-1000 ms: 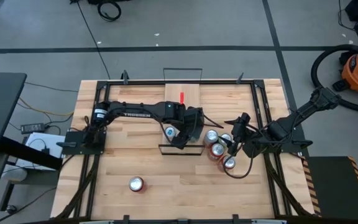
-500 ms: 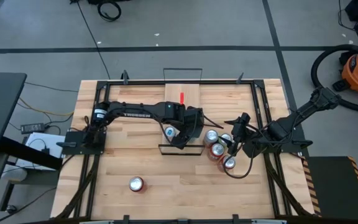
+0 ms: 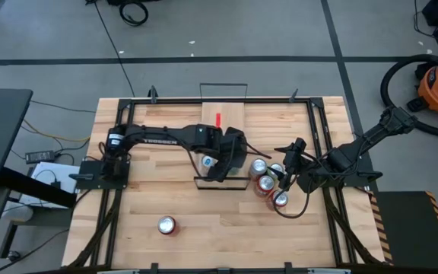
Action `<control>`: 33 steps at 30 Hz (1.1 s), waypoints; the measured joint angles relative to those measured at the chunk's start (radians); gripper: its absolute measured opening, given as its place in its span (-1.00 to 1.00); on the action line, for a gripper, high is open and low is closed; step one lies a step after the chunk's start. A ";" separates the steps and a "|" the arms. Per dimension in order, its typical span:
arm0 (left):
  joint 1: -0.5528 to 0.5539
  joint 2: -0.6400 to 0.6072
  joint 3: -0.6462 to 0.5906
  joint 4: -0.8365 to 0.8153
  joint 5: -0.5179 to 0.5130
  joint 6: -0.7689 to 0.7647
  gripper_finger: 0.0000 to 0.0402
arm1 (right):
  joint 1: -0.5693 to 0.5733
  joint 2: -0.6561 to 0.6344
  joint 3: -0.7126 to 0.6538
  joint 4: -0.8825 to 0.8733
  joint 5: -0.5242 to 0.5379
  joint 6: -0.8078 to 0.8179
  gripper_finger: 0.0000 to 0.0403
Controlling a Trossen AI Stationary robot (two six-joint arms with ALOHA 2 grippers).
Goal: Place canned beverage on shelf
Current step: Put the red black soda can on the shelf
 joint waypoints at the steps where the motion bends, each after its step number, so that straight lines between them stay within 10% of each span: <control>1: -0.005 -0.005 0.000 -0.003 -0.011 -0.003 0.79 | 0.000 0.000 0.000 0.000 0.000 0.000 0.73; 21: -0.112 -0.185 0.006 -0.104 -0.176 -0.276 0.79 | 0.000 0.000 0.001 0.007 0.023 -0.022 0.73; 33: -0.289 -0.239 0.006 -0.355 0.003 -0.848 0.79 | -0.029 -0.002 0.001 0.115 0.042 -0.238 0.73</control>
